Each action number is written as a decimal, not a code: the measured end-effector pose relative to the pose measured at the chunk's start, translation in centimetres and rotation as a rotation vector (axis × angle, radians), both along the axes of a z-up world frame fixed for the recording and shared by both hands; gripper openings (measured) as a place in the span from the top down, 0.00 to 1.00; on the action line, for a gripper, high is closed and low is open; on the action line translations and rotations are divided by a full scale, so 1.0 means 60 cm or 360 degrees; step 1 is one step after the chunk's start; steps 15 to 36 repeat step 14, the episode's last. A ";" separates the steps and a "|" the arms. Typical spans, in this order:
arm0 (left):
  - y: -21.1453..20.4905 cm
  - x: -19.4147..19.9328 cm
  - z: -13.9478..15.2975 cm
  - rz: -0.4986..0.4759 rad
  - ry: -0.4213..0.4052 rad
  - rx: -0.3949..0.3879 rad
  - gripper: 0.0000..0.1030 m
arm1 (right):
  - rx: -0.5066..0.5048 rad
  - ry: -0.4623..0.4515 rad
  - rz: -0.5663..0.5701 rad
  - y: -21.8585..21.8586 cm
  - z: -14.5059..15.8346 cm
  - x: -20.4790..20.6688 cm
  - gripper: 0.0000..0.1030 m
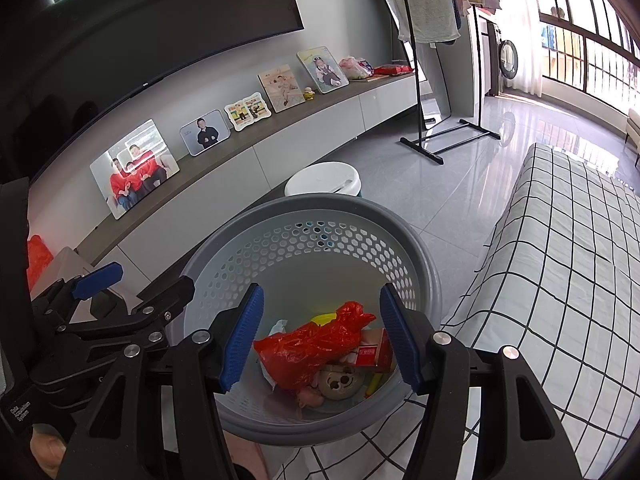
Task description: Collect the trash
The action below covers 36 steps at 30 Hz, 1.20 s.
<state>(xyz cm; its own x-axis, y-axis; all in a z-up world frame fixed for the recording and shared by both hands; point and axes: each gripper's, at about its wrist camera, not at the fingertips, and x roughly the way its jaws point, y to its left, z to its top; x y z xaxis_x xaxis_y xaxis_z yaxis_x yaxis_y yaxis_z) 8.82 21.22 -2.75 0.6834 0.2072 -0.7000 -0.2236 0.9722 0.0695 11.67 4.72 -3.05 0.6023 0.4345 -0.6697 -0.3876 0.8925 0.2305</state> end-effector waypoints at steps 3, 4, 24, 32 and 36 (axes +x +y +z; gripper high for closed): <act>-0.002 -0.001 0.000 -0.0013 -0.0002 0.0003 0.06 | 0.0001 0.0001 0.0000 0.001 0.000 0.000 0.44; -0.002 -0.001 0.000 -0.0015 -0.0003 0.0005 0.06 | 0.0001 0.0000 -0.0001 0.000 0.000 0.000 0.44; 0.000 0.000 -0.001 -0.0001 -0.0002 -0.0004 0.06 | 0.0001 -0.0001 0.0000 -0.001 -0.001 0.000 0.44; 0.000 0.000 -0.001 -0.0001 -0.0002 -0.0004 0.06 | 0.0001 -0.0001 0.0000 -0.001 -0.001 0.000 0.44; 0.000 0.000 -0.001 -0.0001 -0.0002 -0.0004 0.06 | 0.0001 -0.0001 0.0000 -0.001 -0.001 0.000 0.44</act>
